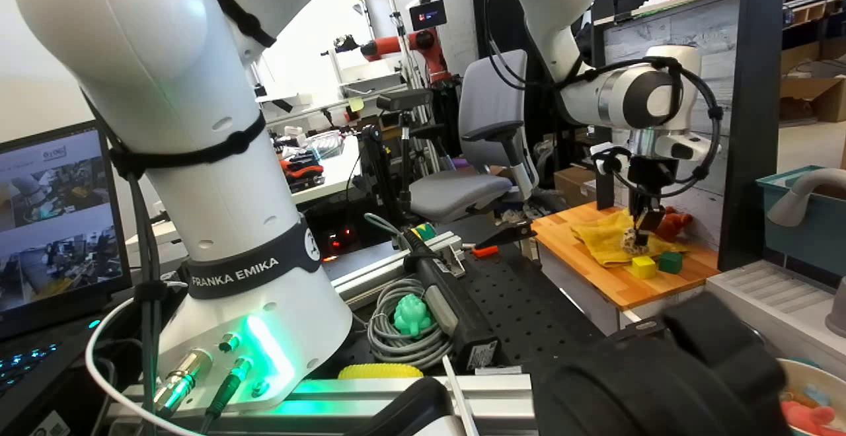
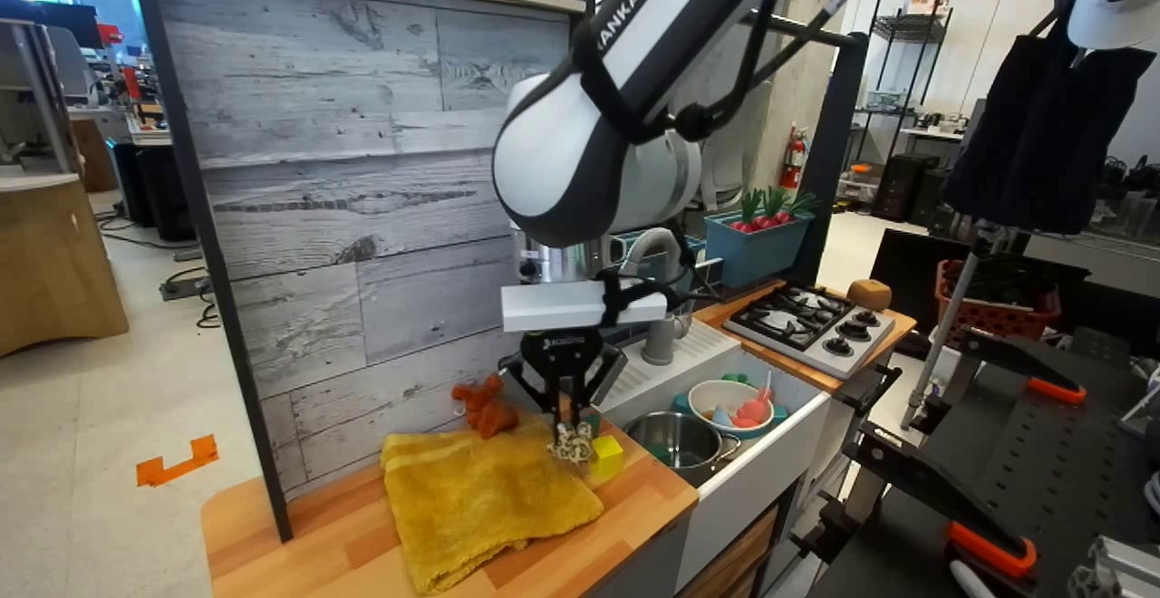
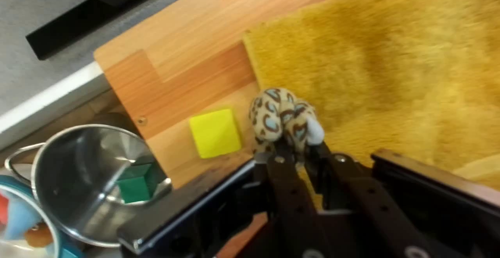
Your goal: Put the things on the counter inside the pot in the sink, wipe the counter with the towel, and then remove the things from the dish in the sink and put them on the stove
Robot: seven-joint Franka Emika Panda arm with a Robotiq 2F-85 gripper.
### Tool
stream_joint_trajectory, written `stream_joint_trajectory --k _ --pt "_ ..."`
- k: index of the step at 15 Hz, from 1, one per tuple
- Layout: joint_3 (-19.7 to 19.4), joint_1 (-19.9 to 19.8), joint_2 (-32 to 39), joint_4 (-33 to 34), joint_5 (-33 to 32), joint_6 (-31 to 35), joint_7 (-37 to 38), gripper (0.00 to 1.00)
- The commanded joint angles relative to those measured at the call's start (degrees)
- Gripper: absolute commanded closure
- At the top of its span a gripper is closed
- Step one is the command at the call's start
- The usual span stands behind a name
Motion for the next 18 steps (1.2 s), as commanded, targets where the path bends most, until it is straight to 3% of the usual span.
stream_joint_trajectory --k 1,10,14,15,16,18 --pt "-5.36 2.85 -0.38 -3.58 -1.13 1.65 6.52 0.96" --pt "-18.23 11.83 -2.05 -9.75 -12.07 8.46 25.41 0.96" --pt "-18.7 11.81 -2.28 -11.23 -13.82 8.28 29.64 0.96" --pt "-18.9 11.89 -2.14 -11.43 -14.4 8.36 30.68 0.6" --pt "-19.02 11.96 -2.15 -11.72 -14.73 8.63 31.76 0.57" --pt "-18.2 11.42 -2.78 -12.26 -15.17 8.55 32.15 0.43"
